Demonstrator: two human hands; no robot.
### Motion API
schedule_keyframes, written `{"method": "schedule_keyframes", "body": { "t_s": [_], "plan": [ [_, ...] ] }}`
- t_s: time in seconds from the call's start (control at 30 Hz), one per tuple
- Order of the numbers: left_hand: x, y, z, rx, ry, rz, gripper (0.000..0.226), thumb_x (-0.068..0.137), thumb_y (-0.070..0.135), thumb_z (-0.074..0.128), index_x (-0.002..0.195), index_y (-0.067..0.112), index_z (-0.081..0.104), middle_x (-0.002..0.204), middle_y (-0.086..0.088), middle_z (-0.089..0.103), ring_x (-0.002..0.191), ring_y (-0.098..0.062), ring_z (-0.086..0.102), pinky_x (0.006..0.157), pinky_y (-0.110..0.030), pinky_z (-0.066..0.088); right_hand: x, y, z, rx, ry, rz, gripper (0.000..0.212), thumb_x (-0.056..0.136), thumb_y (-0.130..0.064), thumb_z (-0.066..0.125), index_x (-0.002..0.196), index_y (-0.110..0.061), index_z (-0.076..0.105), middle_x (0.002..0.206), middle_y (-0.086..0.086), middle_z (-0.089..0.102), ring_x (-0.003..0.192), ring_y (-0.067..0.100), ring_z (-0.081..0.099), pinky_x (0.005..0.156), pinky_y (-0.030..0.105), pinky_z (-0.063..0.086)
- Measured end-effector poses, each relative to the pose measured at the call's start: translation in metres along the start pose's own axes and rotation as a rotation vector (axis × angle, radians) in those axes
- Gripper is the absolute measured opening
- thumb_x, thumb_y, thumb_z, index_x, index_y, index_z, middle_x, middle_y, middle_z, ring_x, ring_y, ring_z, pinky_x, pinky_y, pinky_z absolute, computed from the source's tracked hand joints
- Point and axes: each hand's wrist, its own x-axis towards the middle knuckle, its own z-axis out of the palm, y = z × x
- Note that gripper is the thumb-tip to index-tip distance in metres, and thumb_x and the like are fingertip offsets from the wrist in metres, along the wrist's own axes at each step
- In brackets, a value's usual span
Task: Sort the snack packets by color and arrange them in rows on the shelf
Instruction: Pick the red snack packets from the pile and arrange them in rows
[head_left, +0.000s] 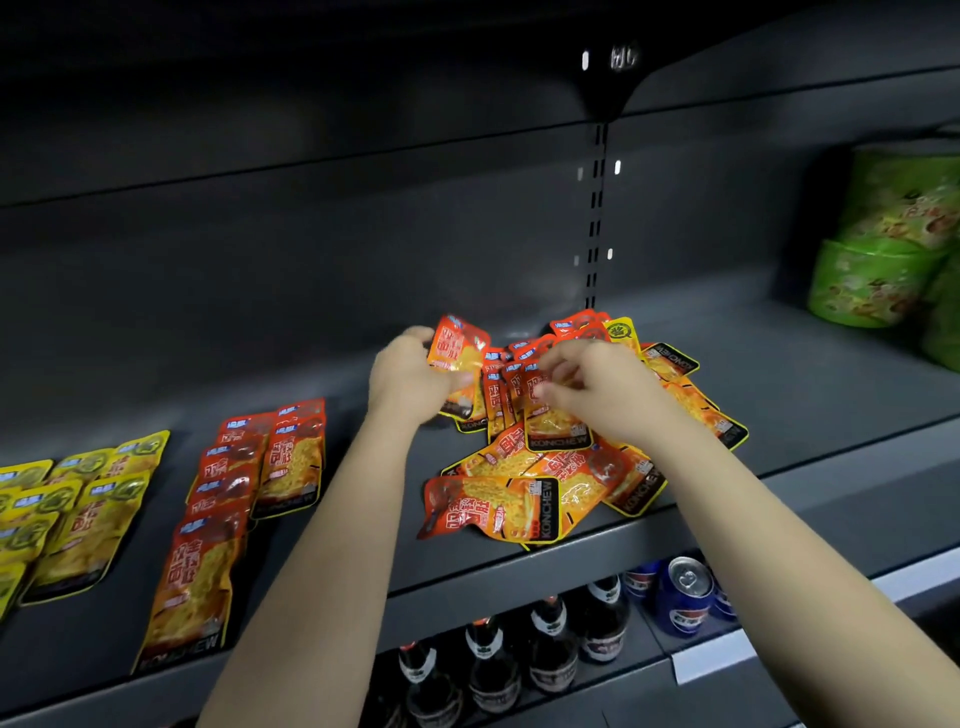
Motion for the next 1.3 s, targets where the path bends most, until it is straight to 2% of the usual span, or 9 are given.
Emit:
{"method": "schedule_keyframes", "body": {
  "t_s": [0.23,0.33,0.47,0.57,0.67,0.87,0.97,1.17,1.3],
  "plan": [
    [-0.034,0.033,-0.004,-0.596,-0.332,0.096,0.041,0.078,-0.003,0.073,0.116,0.007,0.06,0.103,-0.008,0.071,0.091,-0.019,0.069,0.077,-0.028,0.057,0.001,-0.014,-0.004,0.518,0.069,0.005,0.026,0.098,-0.038,0.051,0.1,-0.014,0.061,0.085,0.005,0.064,0.076,0.013,0.059,0.074,0.038,0.051],
    [-0.041,0.038,0.002,-0.658,-0.39,0.131,0.043,0.079,-0.001,0.073,0.119,0.005,0.059,0.108,-0.011,0.071,0.097,-0.024,0.07,0.082,-0.034,0.057,-0.004,-0.021,-0.01,0.809,0.037,0.054,0.022,0.094,-0.026,0.062,0.107,-0.008,0.063,0.097,0.017,0.07,0.08,0.016,0.067,0.067,0.028,0.055],
    [-0.046,0.044,0.011,-0.609,-0.415,0.17,0.037,0.079,0.003,0.075,0.112,0.011,0.062,0.105,-0.009,0.072,0.096,-0.025,0.07,0.085,-0.039,0.057,-0.007,-0.015,-0.016,0.937,0.023,0.106,0.015,0.09,-0.019,0.066,0.103,-0.011,0.068,0.095,0.005,0.075,0.082,0.017,0.072,0.065,0.025,0.056],
    [-0.045,0.05,0.013,-0.587,-0.435,0.167,0.021,0.09,0.013,0.066,0.111,0.01,0.063,0.098,-0.006,0.072,0.085,-0.017,0.07,0.071,-0.027,0.056,-0.007,-0.008,-0.021,0.931,0.054,0.133,0.017,0.089,-0.018,0.068,0.103,-0.01,0.069,0.094,0.006,0.075,0.083,0.02,0.073,0.067,0.03,0.055],
    [-0.039,0.052,0.019,-0.443,-0.37,0.107,0.019,0.1,0.028,0.05,0.104,0.016,0.064,0.089,0.002,0.069,0.071,-0.008,0.065,0.064,-0.022,0.048,-0.007,-0.001,-0.03,0.84,0.128,0.133,0.015,0.086,-0.016,0.071,0.099,-0.009,0.071,0.093,0.008,0.076,0.086,0.025,0.073,0.077,0.039,0.058],
    [-0.022,0.042,0.048,0.236,-0.124,0.181,0.042,0.086,0.051,0.062,0.114,0.02,0.066,0.111,0.0,0.067,0.101,-0.018,0.064,0.082,-0.032,0.051,-0.01,0.017,-0.04,0.719,0.145,0.167,0.012,0.083,-0.017,0.074,0.094,-0.013,0.073,0.089,0.004,0.076,0.083,0.023,0.074,0.085,0.048,0.058],
    [-0.023,0.046,0.056,0.5,-0.069,0.165,0.062,0.079,0.067,0.06,0.116,0.018,0.06,0.115,-0.003,0.058,0.106,-0.023,0.06,0.075,-0.032,0.048,-0.014,0.026,-0.042,0.698,0.144,0.175,0.008,0.083,-0.016,0.074,0.091,-0.017,0.073,0.087,0.0,0.076,0.08,0.019,0.074,0.083,0.043,0.059],
    [-0.022,0.053,0.062,0.706,-0.197,0.061,0.084,0.07,0.082,0.054,0.119,0.015,0.052,0.113,-0.001,0.06,0.108,-0.024,0.059,0.068,-0.031,0.041,-0.019,0.039,-0.047,0.686,0.127,0.185,0.01,0.083,-0.018,0.075,0.092,-0.016,0.073,0.089,0.001,0.076,0.082,0.019,0.074,0.084,0.046,0.058],
    [-0.021,0.056,0.066,0.749,-0.217,0.043,0.072,0.069,0.084,0.052,0.094,0.016,0.056,0.095,0.003,0.06,0.096,-0.022,0.061,0.064,-0.031,0.04,-0.021,0.045,-0.05,0.683,0.122,0.184,0.009,0.083,-0.018,0.075,0.092,-0.015,0.073,0.089,0.001,0.076,0.082,0.02,0.074,0.083,0.046,0.059]
  ]
}}
